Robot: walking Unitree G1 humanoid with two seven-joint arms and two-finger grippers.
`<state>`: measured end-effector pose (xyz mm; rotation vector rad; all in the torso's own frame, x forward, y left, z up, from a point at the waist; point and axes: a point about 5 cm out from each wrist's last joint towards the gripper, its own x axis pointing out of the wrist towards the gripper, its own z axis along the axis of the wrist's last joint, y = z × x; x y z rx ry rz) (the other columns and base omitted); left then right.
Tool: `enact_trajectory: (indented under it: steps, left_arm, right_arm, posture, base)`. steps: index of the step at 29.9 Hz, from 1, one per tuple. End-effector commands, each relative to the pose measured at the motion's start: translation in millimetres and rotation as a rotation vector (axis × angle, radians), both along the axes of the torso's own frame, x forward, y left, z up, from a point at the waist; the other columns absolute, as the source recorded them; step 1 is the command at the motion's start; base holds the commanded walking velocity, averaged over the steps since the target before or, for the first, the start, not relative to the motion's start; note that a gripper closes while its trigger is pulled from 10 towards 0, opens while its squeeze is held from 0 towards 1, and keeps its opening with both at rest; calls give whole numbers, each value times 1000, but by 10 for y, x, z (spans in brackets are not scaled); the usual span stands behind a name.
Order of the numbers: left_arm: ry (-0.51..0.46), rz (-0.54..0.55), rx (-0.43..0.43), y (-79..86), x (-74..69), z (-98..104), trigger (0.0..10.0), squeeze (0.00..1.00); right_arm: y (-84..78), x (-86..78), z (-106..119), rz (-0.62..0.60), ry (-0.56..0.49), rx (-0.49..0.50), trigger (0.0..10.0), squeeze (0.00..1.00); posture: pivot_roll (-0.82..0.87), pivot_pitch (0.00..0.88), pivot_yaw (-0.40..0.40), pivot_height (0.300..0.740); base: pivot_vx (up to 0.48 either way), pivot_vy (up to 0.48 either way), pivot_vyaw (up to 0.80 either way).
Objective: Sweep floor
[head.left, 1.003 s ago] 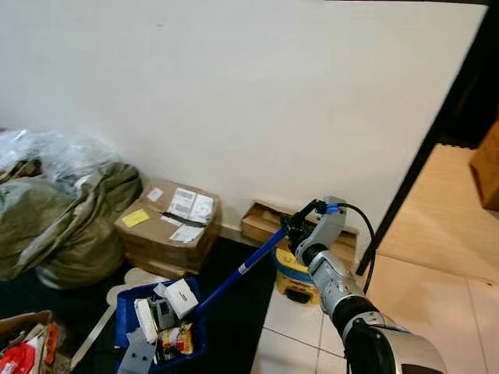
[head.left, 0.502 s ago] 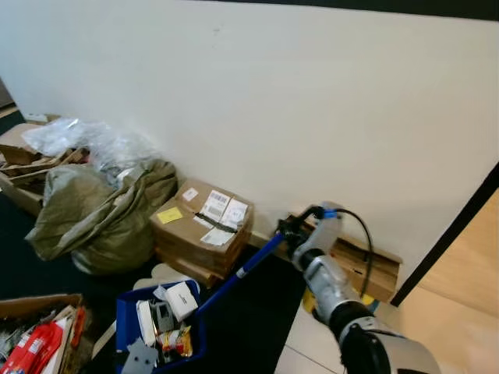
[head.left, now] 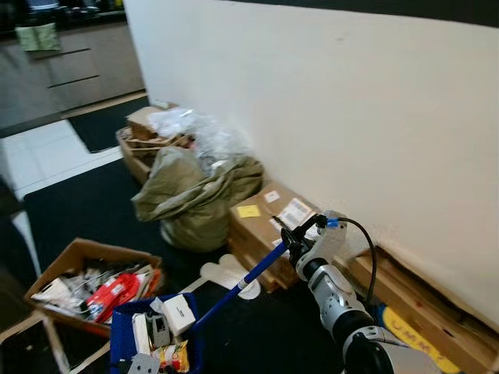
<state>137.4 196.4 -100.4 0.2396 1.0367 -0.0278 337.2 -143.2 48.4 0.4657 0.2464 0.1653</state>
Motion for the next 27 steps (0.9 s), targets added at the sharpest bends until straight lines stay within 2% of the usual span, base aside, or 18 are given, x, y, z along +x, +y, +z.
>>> enact_trajectory:
  steps: [1,12,17,27]
  left_arm:
    - [1,-14,6,15,27,10,10000,0]
    - [2,-26,0,8,49,16,10000,0]
    - [-5,-11,-9,14,53,19,10000,0]
    - [9,-7,-12,32,0,4,10000,0]
  right_arm:
    - [-28,51,95,-25,-51,38,10000,0]
    - [-33,64,110,-42,-52,26,10000,0]
    - [9,107,160,-48,-54,62,10000,0]
    - [114,261,445,-19,-154,281,10000,0]
  posture:
    - [-63,8,10,740]
    - [-49,0,8,740]
    - [-28,0,-8,740]
    - [-21,0,0,740]
  base:
    - [0,0,800]
    - [0,0,800]
    - [0,0,0]
    - [252,0,0]
